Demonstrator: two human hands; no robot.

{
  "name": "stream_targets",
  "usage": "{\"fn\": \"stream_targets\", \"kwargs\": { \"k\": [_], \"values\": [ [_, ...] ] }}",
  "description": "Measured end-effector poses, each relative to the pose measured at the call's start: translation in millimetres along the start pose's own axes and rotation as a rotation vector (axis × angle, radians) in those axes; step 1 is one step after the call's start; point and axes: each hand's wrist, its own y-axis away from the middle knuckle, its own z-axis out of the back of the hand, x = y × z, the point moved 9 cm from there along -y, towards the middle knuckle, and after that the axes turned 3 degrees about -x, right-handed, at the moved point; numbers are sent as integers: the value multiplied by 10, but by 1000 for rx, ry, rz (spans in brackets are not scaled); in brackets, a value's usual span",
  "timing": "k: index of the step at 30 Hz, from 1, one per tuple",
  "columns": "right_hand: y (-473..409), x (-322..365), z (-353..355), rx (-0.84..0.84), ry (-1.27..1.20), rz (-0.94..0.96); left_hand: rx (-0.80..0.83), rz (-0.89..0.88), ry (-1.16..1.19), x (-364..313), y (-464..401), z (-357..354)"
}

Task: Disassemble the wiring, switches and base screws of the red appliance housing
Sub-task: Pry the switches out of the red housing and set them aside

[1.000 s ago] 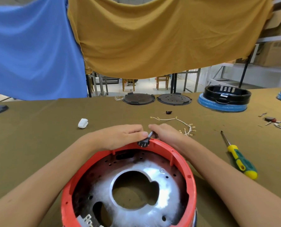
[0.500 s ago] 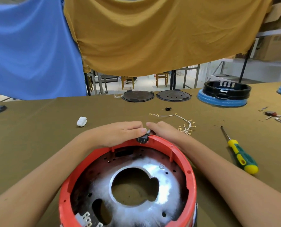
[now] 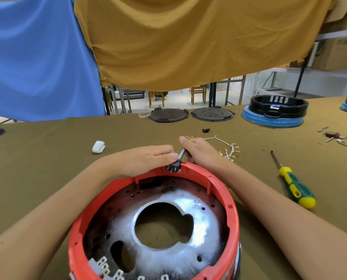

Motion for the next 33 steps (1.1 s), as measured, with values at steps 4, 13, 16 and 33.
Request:
{"fn": "stream_targets", "kwargs": {
  "k": [4,13,16,33],
  "values": [
    [24,-10,-171,161,136,-27,8,19,37,11,-13,-19],
    [23,-175,-279,350,199,-221,-21,8,11,1,5,11],
    [-2,-166,-296,313,220,-196,-20,-4,9,-24,12,12],
    [62,-128,-317,395,326,-241,-8,-2,-2,-13,30,7]
  ]
}}
